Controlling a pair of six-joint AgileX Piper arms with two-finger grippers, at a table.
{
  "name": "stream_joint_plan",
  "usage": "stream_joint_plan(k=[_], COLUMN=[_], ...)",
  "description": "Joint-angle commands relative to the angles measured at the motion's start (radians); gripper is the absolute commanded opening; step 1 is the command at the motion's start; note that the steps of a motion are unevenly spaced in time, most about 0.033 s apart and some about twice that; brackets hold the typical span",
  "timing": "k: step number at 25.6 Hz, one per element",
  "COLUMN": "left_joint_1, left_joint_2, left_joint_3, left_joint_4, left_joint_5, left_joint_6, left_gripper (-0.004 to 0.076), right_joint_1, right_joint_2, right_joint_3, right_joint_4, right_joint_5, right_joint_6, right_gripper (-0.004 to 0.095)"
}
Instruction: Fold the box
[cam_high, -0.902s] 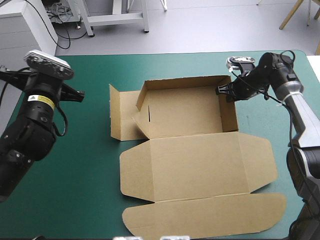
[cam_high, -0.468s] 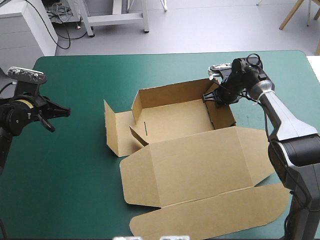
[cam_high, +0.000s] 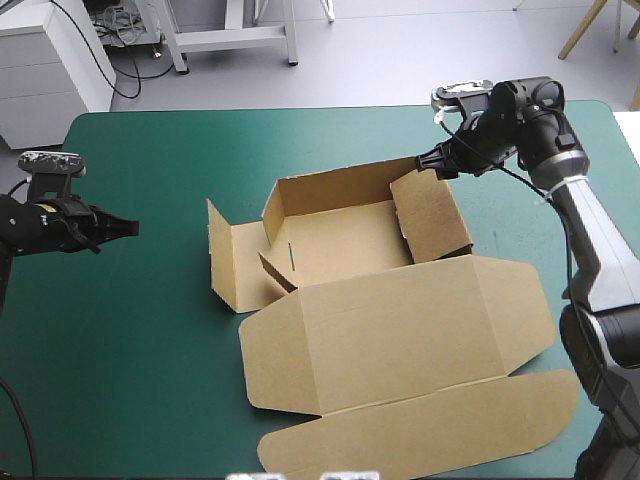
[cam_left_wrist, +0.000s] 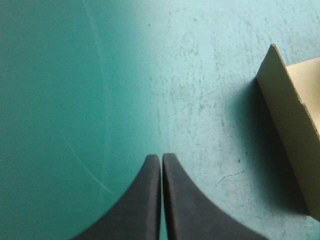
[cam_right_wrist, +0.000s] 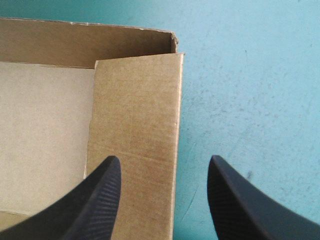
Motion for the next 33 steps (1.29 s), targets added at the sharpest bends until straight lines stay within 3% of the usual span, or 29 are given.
stream_joint_plan(k=[1,14,16,19,29,33], left_joint_1=[0.003,0.003,0.003,0.003,0.003,0.002], left_joint_2=[-0.025,-0.025,-0.025,-0.025,-0.025,-0.025], left_joint_3=[-0.029,-0.029,-0.029,-0.029,-0.029,-0.029], left_joint_4=[-0.085,-0.134,-0.136,-0.136,-0.166,-0.259], left_joint_5=[-0.035,0.062,0.077,0.08,0.083,0.072], left_joint_6=[0.005,0.035,0.035,0.035,0.035,0.079], left_gripper=[-0.0004,-0.0004,-0.0004,-0.001,-0.0007,0.0099], right_joint_1=[-0.005,-0.005,-0.005,-0.005,-0.036,-0.121], right_joint_2=[-0.043,0.126,0.13,0.13,0.004,-0.124], right_joint_3=[-0.029,0.052,0.052,0.052,0.052,0.052], right_joint_4=[-0.002,0.006,0.024,0.027,0.1,0.196], right_joint_5=[-0.024,-0.024,-0.024,-0.024,-0.024,-0.024], right_joint_6=[-0.025,-0.13,-0.134,-0.128,-0.115,-0.125], right_gripper=[0.0491,0.0446,0.0367,-0.002,-0.0019,-0.0019])
